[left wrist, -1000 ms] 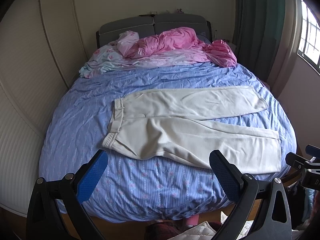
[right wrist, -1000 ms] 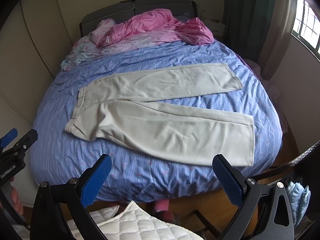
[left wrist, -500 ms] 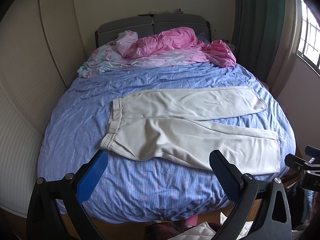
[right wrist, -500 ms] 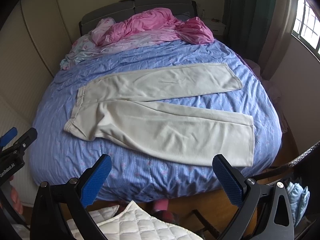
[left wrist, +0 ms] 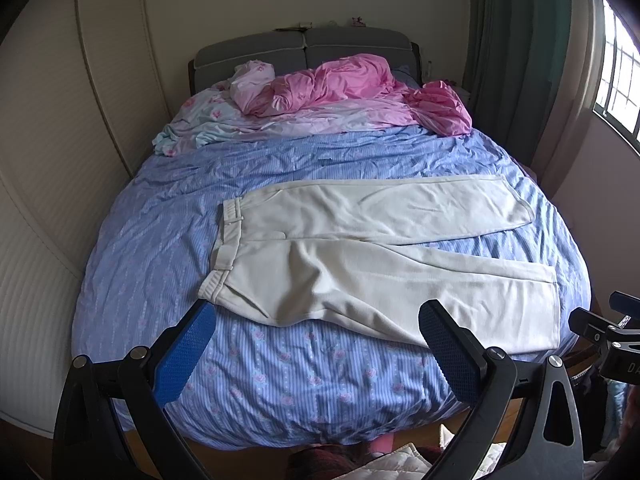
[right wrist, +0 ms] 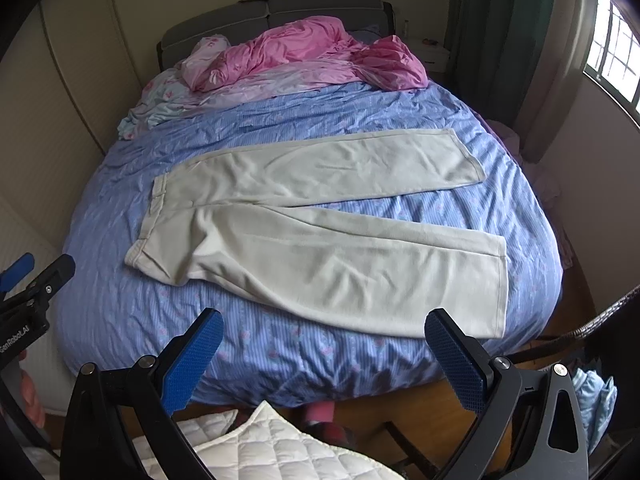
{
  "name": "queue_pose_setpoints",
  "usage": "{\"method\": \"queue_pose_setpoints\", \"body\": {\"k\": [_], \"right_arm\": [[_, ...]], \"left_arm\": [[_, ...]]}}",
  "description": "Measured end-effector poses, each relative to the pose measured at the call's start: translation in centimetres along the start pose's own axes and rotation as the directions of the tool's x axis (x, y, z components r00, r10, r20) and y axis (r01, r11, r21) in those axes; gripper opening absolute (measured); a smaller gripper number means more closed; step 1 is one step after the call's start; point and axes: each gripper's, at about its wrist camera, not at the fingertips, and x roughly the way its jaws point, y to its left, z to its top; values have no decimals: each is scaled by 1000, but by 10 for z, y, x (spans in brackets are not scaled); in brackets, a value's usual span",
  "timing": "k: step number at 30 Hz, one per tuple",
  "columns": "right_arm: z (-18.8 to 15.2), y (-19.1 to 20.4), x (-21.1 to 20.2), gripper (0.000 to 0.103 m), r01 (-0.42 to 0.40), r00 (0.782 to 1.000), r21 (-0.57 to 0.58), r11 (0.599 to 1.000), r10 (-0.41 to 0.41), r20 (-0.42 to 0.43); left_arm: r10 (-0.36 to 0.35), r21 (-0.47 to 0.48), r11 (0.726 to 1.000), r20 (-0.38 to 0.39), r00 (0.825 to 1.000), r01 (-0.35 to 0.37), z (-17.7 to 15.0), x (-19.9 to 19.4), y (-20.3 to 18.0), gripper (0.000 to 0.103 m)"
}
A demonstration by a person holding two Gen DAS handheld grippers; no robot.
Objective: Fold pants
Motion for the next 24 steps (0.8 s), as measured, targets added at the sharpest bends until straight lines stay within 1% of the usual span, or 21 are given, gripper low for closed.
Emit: {"method": "queue_pose_setpoints", "body": {"k": [2,5,9,11,13,16,18,21,24], "right_arm": [[7,0,4,102,2,1000,-3,1000,-2,-5],[8,5,7,102,3,1000,-6,1000,-3,-13],[11,21,16,102,3,999,-7,1000,-3,-36],[13,30,23,102,3,999,-3,1000,-3,-50],[17,37,32,102,13,998,-2,1000,-13,-55],[23,60,49,102,45,998,-2,999,-45,-47],[28,72,64,102,29,998,15,999,-28,-49],[30,90,95,102,14,998,73,997,-9,-67],[25,103,129,102,19,997,146,989,-8,-74]], "left_arm": [[0,-2,1000,-3,1000,0,2,1,-1,103],[2,-1,1000,-9,1000,-2,5,4,-1,103],[-1,-8,1000,-31,1000,1,7,18,14,103],[18,-7,1000,-37,999,-18,7,25,24,103],[24,-16,1000,-46,999,-24,3,39,45,103],[36,-23,999,-64,997,-37,4,58,70,103],[38,-21,999,-79,996,-40,4,72,86,103],[27,-26,999,-114,993,-30,3,101,113,103],[-16,-50,999,-172,985,7,-1,133,137,103]]}}
